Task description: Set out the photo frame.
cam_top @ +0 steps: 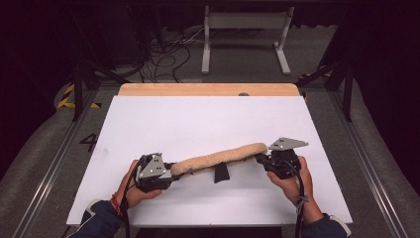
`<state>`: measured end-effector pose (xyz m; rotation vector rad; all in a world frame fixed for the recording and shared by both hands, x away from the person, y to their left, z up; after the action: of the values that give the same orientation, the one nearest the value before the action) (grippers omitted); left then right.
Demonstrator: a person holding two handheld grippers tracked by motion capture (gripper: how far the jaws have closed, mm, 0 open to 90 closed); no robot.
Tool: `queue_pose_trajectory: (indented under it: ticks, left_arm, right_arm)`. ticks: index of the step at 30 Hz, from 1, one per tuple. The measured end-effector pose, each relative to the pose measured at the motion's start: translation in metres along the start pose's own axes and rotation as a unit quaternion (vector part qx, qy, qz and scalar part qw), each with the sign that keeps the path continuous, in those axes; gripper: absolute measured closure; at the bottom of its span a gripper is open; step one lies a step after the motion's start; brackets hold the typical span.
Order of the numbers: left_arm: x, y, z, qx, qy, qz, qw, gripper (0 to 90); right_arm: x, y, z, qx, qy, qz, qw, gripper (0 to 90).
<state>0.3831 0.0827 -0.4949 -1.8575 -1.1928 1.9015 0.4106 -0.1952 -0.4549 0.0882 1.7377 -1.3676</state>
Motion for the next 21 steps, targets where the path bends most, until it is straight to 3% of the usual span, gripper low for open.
queue_pose_trajectory:
  ticks: [13,20,21]
  left_arm:
    - [-0.004,-0.001,0.026,0.017,0.023,-0.007,0.9996,64.6]
    - [-0.009,0.001,0.043,0.028,0.059,-0.008,0.9978,64.4]
    - [-0.012,0.003,0.048,0.032,0.065,-0.009,0.9973,64.3]
  right_arm:
    - [-0.017,0.019,0.017,-0.002,0.033,0.017,0.9993,85.3]
    - [-0.021,0.024,0.019,-0.004,0.041,0.018,0.999,83.9]
    - [-0.023,0.023,0.02,-0.01,0.052,0.023,0.9983,81.6]
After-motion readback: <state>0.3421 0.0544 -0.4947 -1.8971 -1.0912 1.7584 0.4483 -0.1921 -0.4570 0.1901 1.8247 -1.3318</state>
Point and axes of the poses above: each handheld gripper's, and its own axes: y roughly forward along the jaws, x roughly out of its underside, z roughly to its right, the point moved 10 cm from there along y, roughly forward along the jaws, and after that the axes turned 7 degrees about -z, right-handed, at the moved point
